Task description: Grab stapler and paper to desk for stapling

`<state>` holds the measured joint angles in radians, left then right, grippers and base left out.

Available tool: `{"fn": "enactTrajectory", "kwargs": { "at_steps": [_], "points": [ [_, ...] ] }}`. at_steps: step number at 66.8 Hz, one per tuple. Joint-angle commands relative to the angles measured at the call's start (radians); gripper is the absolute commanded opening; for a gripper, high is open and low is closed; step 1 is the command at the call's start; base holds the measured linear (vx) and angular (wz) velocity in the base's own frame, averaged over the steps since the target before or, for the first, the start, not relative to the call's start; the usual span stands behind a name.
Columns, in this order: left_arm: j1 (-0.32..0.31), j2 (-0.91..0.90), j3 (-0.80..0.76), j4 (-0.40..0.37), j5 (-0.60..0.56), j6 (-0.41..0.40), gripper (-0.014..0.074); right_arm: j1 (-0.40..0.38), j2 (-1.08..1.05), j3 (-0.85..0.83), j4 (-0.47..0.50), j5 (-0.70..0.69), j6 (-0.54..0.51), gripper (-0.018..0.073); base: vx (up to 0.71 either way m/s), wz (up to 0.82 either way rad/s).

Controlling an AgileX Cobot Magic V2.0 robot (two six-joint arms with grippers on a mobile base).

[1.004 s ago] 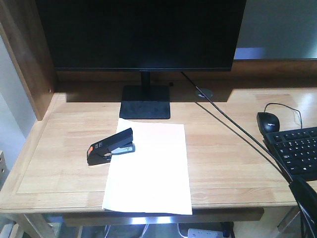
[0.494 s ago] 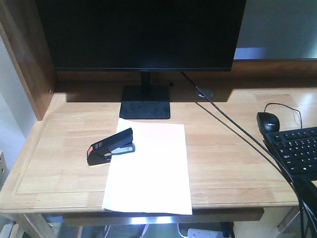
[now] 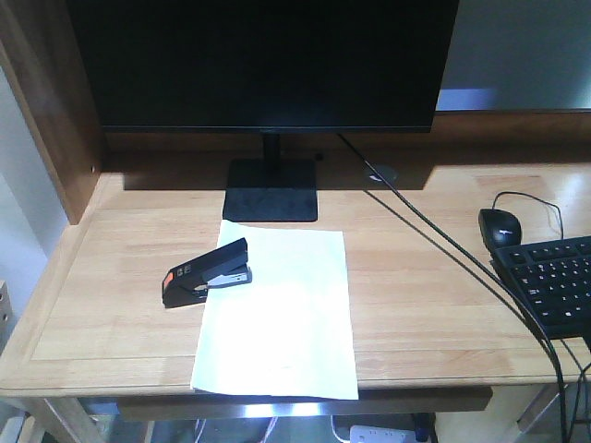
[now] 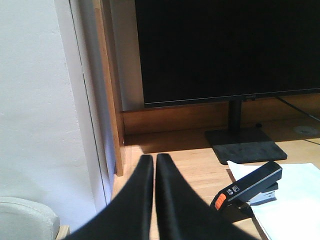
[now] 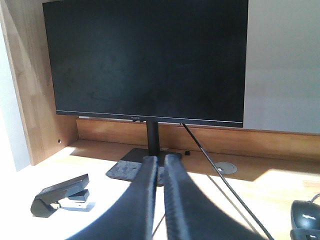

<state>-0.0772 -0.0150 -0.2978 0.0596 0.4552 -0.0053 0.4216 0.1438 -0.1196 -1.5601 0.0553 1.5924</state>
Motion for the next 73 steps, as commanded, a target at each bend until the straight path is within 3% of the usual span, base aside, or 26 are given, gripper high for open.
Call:
{"fn": "enactTrajectory", "kwargs": {
  "at_steps": [1, 59, 73],
  "points": [
    [-0.003, 0.008, -0.025, -0.004, -0.078, -0.011, -0.0007, -0.002, 0.011, -0.026, -0.015, 0.007, -0.007, -0.0011, 0.00, 0.00],
    [-0.003, 0.008, -0.025, -0.004, -0.078, -0.011, -0.0007, -0.002, 0.011, -0.026, -0.015, 0.007, -0.007, -0.0009, 0.00, 0.00],
    [-0.003, 0.006, 0.073, -0.004, -0.091, -0.011, -0.0007, -0.002, 0.011, -0.026, -0.015, 0.007, -0.007, -0.0009, 0.00, 0.00]
  ]
}}
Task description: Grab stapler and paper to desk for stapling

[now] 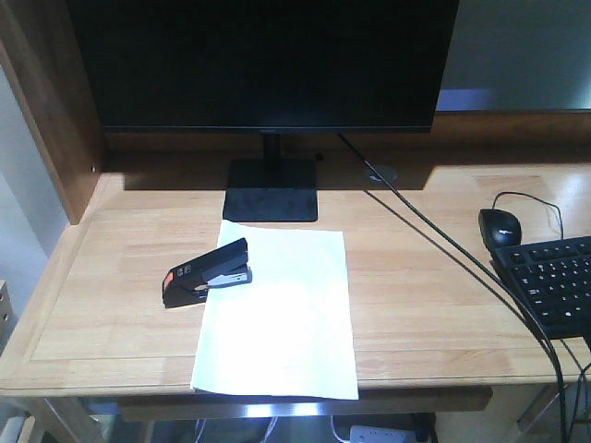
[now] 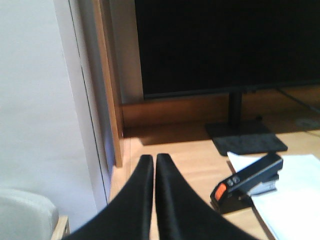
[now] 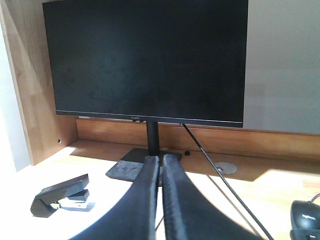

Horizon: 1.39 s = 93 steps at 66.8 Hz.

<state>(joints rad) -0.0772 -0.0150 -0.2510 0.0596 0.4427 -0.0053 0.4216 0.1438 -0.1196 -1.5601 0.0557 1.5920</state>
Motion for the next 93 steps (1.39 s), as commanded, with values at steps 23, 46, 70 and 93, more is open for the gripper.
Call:
{"fn": "enactTrajectory", "kwargs": {
  "at_steps": [23, 46, 70, 93],
  "points": [
    [-0.003, 0.006, 0.310, -0.001, -0.478, -0.002, -0.0007, -0.002, 0.011, -0.026, -0.015, 0.006, -0.006, -0.0009, 0.00, 0.00],
    [0.055, -0.012, 0.307, -0.094, -0.465, -0.009, -0.0007, -0.002, 0.011, -0.026, -0.015, 0.006, -0.005, -0.0009, 0.00, 0.00],
    [0.091, -0.015, 0.308, -0.031, -0.463, -0.039, -0.0007, -0.002, 0.011, -0.026, -0.015, 0.006, -0.005, -0.0009, 0.00, 0.00],
    [0.090, -0.015, 0.308, -0.034, -0.398, -0.036, -0.0007, -0.002, 0.011, -0.026, -0.015, 0.006, -0.005, -0.0009, 0.00, 0.00]
  ]
}}
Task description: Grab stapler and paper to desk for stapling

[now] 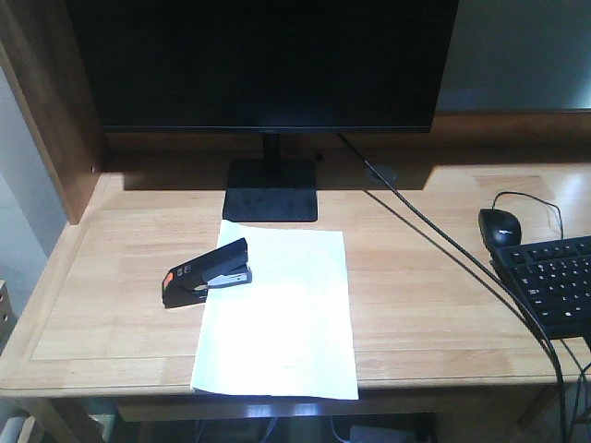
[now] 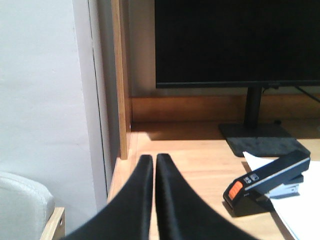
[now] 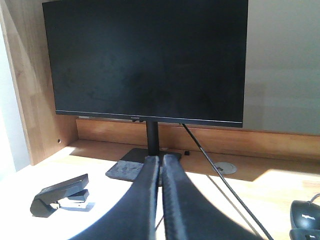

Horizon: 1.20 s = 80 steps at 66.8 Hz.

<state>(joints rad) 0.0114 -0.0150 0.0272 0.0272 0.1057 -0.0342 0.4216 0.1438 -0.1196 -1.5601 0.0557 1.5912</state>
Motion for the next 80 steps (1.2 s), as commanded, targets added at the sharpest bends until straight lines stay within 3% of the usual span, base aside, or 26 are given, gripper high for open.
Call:
{"fn": "enactTrajectory", "kwargs": {
  "at_steps": [1, 80],
  "points": [
    [0.001, -0.015, 0.029, -0.002, -0.061, -0.007, -0.0007, -0.002, 0.011, -0.026, -0.015, 0.006, -0.004, -0.0009, 0.00, 0.00],
    [0.001, -0.013, 0.028, 0.000, -0.060, -0.007, -0.0007, -0.002, 0.010, -0.025, -0.020, 0.028, -0.040, -0.0009, 0.00, 0.00]
  ]
}}
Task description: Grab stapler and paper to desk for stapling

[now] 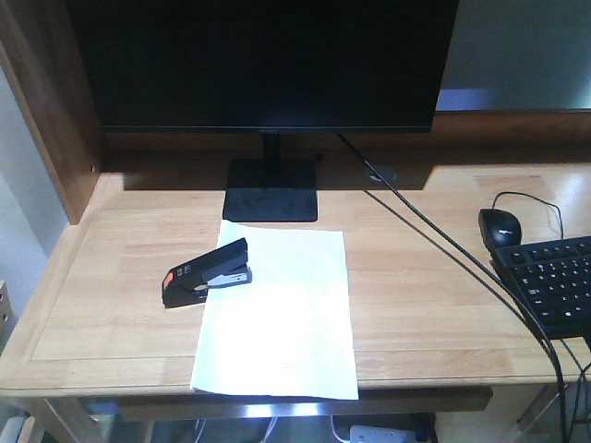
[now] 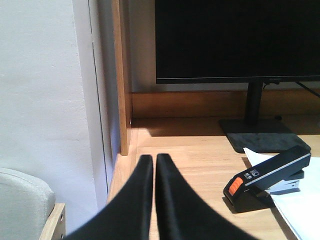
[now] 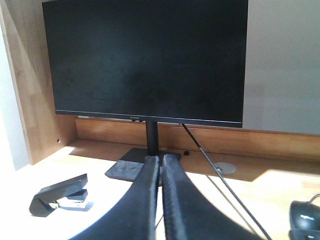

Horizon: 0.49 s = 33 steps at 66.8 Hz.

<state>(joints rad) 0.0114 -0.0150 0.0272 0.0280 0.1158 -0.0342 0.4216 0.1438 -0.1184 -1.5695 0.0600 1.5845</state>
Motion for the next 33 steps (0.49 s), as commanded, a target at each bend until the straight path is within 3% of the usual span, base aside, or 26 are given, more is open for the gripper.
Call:
{"fn": "enactTrajectory", "kwargs": {
  "at_steps": [1, 7, 13, 33],
  "points": [
    [0.001, -0.013, 0.028, 0.000, -0.070, -0.007, -0.0007, -0.002, 0.009, -0.028, -0.002, 0.025, -0.041, -0.0009, 0.00, 0.00],
    [0.001, -0.013, 0.028, 0.000, -0.070, -0.007, -0.0007, -0.002, 0.009, -0.029, 0.090, 0.035, -0.118, -0.0009, 0.00, 0.00],
    [0.001, -0.013, 0.028, 0.000, -0.070, -0.007, -0.0007, -0.002, 0.009, -0.028, 0.206, 0.052, -0.280, -0.0009, 0.00, 0.00],
    [0.001, -0.013, 0.028, 0.000, -0.070, -0.007, -0.0007, -0.003, 0.009, -0.029, 0.909, 0.080, -1.135, -0.0009, 0.00, 0.00]
  ]
}}
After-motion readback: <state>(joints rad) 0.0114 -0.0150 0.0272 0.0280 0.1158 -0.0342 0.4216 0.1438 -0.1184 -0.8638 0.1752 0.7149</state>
